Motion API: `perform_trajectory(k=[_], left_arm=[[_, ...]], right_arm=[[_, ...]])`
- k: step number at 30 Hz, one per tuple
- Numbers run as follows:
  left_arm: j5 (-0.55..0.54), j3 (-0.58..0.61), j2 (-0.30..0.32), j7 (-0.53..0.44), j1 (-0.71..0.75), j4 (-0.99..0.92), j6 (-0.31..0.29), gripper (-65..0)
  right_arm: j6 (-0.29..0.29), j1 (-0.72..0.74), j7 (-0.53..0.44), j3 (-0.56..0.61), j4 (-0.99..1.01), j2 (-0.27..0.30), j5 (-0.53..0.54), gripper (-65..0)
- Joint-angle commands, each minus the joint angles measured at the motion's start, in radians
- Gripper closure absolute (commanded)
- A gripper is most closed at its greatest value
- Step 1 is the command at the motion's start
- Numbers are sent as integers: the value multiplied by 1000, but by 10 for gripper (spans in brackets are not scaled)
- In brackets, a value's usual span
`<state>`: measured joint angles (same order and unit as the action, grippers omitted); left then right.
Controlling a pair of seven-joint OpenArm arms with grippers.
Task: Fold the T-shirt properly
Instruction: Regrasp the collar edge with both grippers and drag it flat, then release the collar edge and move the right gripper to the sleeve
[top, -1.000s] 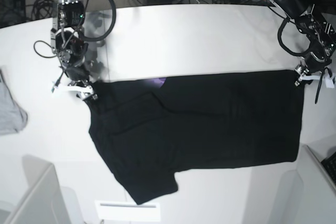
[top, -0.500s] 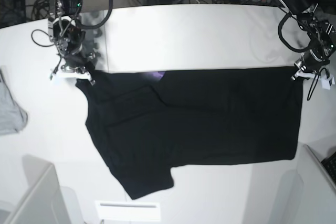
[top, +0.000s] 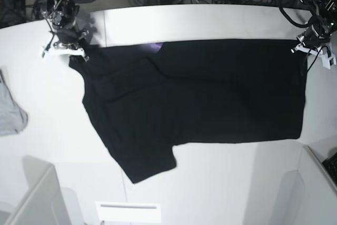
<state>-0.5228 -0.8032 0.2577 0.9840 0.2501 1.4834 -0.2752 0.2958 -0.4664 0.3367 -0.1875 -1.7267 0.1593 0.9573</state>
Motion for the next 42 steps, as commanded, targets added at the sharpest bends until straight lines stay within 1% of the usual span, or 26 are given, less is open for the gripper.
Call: perform_trajectory(k=[1,10,18,28,38,39,40,41,42], left_arm=[[11,-6,18,-4,18,29,4,0],[11,-8,-44,-4,142,155,4,0],[11,-8,-47,-3,179,165,3,0],[11,-8,-45,-1,209,184,3,0],[11,-8,-45,0,211,184,3,0],[11,-8,-45,0,211,184,3,0],[11,-9,-45,0,211,184,3,-3],[11,-9,-45,0,211,184,3,-81],[11,-9,-45,0,211,184,3,-151]], right_arm=[[-5,-10,-26,-17,-23,10,-4,0],[-5,-121,-26,-23,-35,9,-4,0],[-5,-217,-26,-28,-126,7,-4,0],[-4,-242,-26,-27,-138,7,-4,0],[-2,-272,-24,-31,-169,7,-4,0],[-2,-276,-26,-31,-169,7,-2,-80],[-2,-277,-26,-31,-175,7,-2,-179],[-2,-280,-26,-31,-181,7,-2,-258],[-2,-286,-31,-31,-184,6,-2,-317]])
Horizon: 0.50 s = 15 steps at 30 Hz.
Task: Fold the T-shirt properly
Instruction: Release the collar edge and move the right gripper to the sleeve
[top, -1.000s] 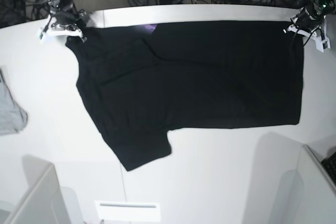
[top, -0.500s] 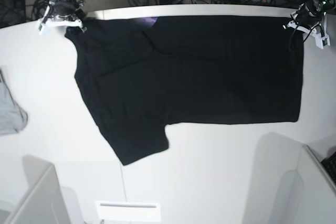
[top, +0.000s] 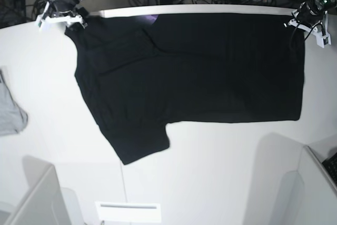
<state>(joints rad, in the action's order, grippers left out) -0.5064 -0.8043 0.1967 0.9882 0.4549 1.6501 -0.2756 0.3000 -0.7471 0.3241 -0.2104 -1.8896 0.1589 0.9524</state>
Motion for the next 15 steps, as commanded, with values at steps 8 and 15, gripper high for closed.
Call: perform_trajectory(k=[8,15], left_arm=[[-5,-206,-6,-7,-18,69,3,-578],[-5,-289,39,-7,-77,88,3,-584]], right_arm=[[-6,5,-18,-79,-61,6,0,-317],[-11,148,-12,-148,-55,64,-2,-320]])
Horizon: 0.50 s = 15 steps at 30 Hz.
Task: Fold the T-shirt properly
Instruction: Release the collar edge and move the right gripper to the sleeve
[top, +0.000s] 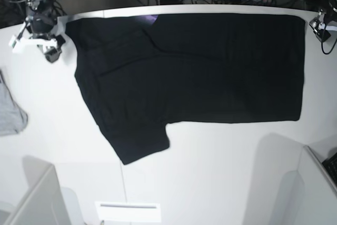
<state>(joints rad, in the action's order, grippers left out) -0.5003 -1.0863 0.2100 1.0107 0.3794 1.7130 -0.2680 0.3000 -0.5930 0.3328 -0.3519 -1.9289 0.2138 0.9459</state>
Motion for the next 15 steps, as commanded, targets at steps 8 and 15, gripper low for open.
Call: perform_trajectory(k=[8,15], left_arm=[[-11,-7,49,-26,-109,65,-4,-434],[-1,94,105,-26,-185,72,-4,-301]], right_arm=[[-12,247,-21,167,98,174,5,-321],[-134,497,56,288,273,198,9,-321]])
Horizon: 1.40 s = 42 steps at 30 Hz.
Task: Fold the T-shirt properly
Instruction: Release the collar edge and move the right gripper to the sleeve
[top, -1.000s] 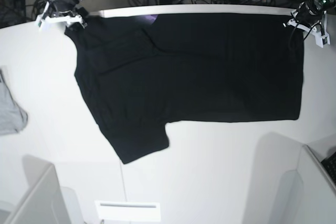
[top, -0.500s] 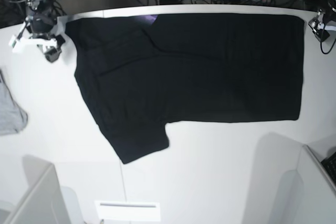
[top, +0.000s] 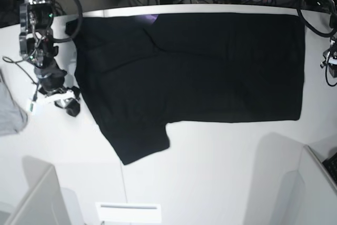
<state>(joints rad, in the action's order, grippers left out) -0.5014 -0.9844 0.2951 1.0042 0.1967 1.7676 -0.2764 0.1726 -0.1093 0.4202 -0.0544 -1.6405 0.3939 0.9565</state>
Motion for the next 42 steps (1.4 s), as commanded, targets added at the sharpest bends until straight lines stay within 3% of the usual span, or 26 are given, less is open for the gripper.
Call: perform_trajectory(k=[1,5,9,11,17,20,23,29,34,39,42], left_arm=[[0,15,33,-20,-7,18,4,-316],[-9,54,48,-20,-10,18,4,-421],[-9,58,45,-20,-9,13,4,-597],[-9,58,45,-20,1,16,4,-637],[-9,55,40,-20,28,21,4,-640],[-9,54,40,-20,40,24,4,-640],[-9,54,40,-20,57,27,4,-640],[-9,52,39,-20,74,31,4,-640],[-9,29,39,-20,79,28,4,-640],[-9,-23,28,-20,74,25,4,-640],[-9,-20,29,-20,73,25,4,-640]], right_arm=[[-12,52,4,-2,18,18,-1,-321],[-17,193,78,37,135,1,-1,-323],[-77,345,157,70,294,-5,-1,-380],[-110,406,191,80,371,-23,-1,-404],[-273,590,248,86,672,-43,-6,-414],[-325,667,245,93,840,-51,-8,-413],[-374,730,217,187,968,-51,-8,-413],[-442,804,90,373,1179,-80,-8,-413],[-512,810,79,434,1207,-108,-8,-411],[-523,811,75,474,1204,-132,-8,-405],[-522,810,56,480,1204,-134,-8,-341]])
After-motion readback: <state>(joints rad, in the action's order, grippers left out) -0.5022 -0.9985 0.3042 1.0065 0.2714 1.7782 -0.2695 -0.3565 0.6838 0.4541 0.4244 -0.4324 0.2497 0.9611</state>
